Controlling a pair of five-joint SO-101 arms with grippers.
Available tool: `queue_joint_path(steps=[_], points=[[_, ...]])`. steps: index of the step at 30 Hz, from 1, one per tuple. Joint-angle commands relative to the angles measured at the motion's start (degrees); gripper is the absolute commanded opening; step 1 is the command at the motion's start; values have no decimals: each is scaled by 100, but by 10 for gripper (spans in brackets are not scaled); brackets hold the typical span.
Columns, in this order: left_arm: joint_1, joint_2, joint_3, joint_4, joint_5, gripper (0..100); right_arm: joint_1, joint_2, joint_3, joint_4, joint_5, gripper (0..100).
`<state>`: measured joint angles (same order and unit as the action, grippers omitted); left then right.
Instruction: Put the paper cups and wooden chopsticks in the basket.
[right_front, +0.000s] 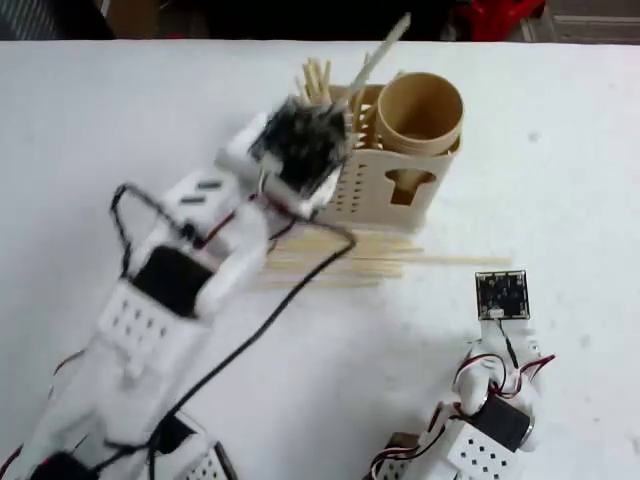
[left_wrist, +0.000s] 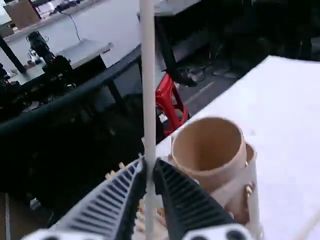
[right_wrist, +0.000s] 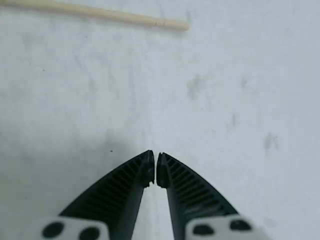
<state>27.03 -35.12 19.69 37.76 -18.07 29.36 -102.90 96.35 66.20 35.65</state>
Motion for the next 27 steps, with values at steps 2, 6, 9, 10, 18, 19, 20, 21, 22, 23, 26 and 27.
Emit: queue_joint_path(steps=[2,6,9,10,18,19,20,21,22,23,26,27], points=[[-84,1376,-1626,-492,695,21,31,31,53,-75,-9,24],[-391,2132,-2488,-536,1310,21,31,31,53,-75,-9,24],[-558,2589,-2998,-536,1547,22,31,31,53,-75,-9,24],[-611,2730,-3130,-536,1600,23,31,31,53,-75,-9,24],[-840,3380,-3305,-484,2602,24,31,31,53,-75,-9,24],[-840,3433,-3305,-484,2629,24,31,31,53,-75,-9,24],[-840,3477,-3305,-484,2620,24,31,31,53,-75,-9,24],[-840,3512,-3305,-466,2620,24,31,31,53,-75,-9,24],[-840,3521,-3305,-387,2620,24,31,31,53,-75,-9,24],[-840,3521,-3305,-299,2620,26,31,31,53,-75,-9,24],[-840,3503,-3305,-70,2646,66,31,31,53,-75,-9,24],[-840,3495,-3305,9,2646,76,31,31,53,-75,-9,24]])
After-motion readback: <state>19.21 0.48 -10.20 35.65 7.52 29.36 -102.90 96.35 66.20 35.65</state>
